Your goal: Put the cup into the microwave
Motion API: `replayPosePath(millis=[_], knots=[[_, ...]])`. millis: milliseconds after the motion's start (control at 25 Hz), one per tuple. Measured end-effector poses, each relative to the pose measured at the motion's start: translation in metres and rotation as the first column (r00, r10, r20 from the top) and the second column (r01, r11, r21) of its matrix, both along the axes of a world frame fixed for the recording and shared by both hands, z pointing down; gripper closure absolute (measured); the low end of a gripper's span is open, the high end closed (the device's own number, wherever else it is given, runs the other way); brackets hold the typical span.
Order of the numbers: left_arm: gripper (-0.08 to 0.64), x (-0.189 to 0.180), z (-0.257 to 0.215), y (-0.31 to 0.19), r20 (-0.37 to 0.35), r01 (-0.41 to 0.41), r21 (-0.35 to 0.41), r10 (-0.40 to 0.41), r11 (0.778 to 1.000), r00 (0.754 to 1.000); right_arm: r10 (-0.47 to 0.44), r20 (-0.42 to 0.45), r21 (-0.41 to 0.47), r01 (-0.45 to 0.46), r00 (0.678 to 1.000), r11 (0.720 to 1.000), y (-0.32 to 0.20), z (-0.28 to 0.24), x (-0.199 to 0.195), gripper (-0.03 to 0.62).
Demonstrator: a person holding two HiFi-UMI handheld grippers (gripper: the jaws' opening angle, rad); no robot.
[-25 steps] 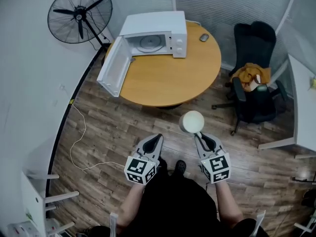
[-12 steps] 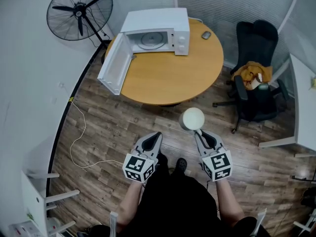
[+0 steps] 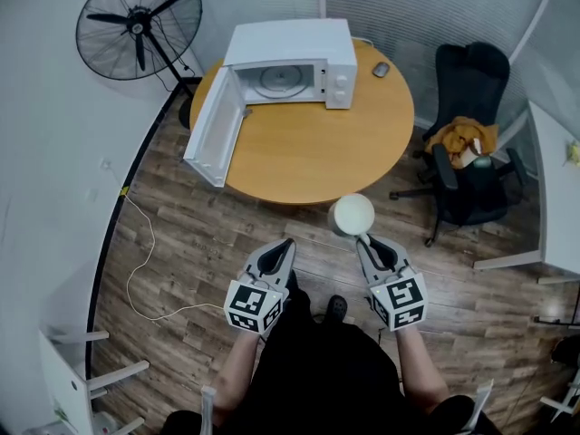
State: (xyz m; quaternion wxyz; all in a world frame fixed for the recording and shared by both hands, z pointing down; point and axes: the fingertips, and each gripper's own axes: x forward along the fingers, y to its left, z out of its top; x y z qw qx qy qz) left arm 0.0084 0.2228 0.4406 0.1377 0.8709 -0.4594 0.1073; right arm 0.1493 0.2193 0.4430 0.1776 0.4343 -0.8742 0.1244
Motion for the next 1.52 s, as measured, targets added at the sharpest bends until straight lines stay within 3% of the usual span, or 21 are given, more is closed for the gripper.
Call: replayPosePath(millis=[320, 760, 1040, 1320, 1520], knots=[[0.566, -0.037, -0.011, -0.044, 0.024, -0.052, 0.071, 0.050, 0.996, 0.998, 0.038, -0.005, -0.023, -0.038, 0.999, 0.999, -0.039, 0.000, -0.046, 0.532], [0.566, -0.078, -0.004, -0.091, 0.039, -0.201, 0.028, 0.200, 0.979, 0.979, 0.086, -0.026, -0.012, -0.086, 0.996, 0.996, -0.087, -0.004, -0.104, 0.532], [0.566, -0.106, -0.001, -0.117, -0.038, -0.198, -0.007, 0.197, 0.980, 0.980, 0.103, -0.031, -0.013, -0.104, 0.994, 0.995, -0.104, -0.001, -0.134, 0.532], [0.566, -0.105, 0.008, -0.129, -0.059, -0.204, -0.029, 0.202, 0.978, 0.978, 0.100, -0.016, -0.033, -0.100, 0.995, 0.994, -0.113, 0.003, -0.144, 0.531], [0.566, -0.105, 0.011, -0.147, 0.004, -0.176, 0.001, 0.176, 0.984, 0.984, 0.086, -0.017, -0.041, -0.087, 0.996, 0.995, -0.135, 0.010, -0.143, 0.531]])
